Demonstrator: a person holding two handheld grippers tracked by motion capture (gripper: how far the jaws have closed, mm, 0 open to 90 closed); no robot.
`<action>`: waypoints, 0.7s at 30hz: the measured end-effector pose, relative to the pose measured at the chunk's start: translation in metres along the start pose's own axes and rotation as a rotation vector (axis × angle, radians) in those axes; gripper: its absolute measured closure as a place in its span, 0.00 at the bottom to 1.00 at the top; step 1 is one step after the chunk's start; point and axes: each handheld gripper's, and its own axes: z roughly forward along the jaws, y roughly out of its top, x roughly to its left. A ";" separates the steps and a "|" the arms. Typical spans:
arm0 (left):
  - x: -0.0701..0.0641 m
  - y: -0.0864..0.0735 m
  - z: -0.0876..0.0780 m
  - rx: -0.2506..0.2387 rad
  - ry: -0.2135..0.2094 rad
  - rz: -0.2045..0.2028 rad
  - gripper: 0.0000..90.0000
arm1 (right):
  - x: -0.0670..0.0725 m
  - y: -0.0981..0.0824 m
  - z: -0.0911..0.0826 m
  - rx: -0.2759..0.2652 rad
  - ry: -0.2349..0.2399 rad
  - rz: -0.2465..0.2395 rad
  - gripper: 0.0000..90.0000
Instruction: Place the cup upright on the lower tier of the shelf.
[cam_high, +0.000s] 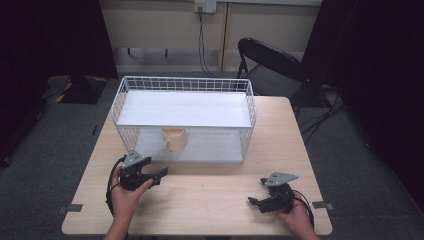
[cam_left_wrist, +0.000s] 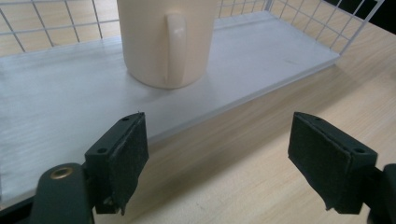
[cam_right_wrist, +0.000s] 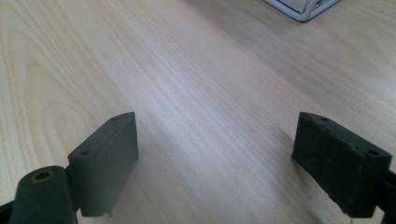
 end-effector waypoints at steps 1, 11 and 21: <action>0.001 -0.001 0.000 0.007 -0.012 0.001 0.22 | 0.000 0.000 0.000 0.000 0.000 0.000 0.15; 0.005 -0.011 -0.010 0.018 -0.036 0.050 0.22 | 0.000 0.000 0.000 0.000 0.001 -0.001 0.15; 0.012 -0.024 -0.022 0.055 -0.042 0.074 0.22 | 0.000 -0.001 0.000 -0.003 0.004 -0.005 0.15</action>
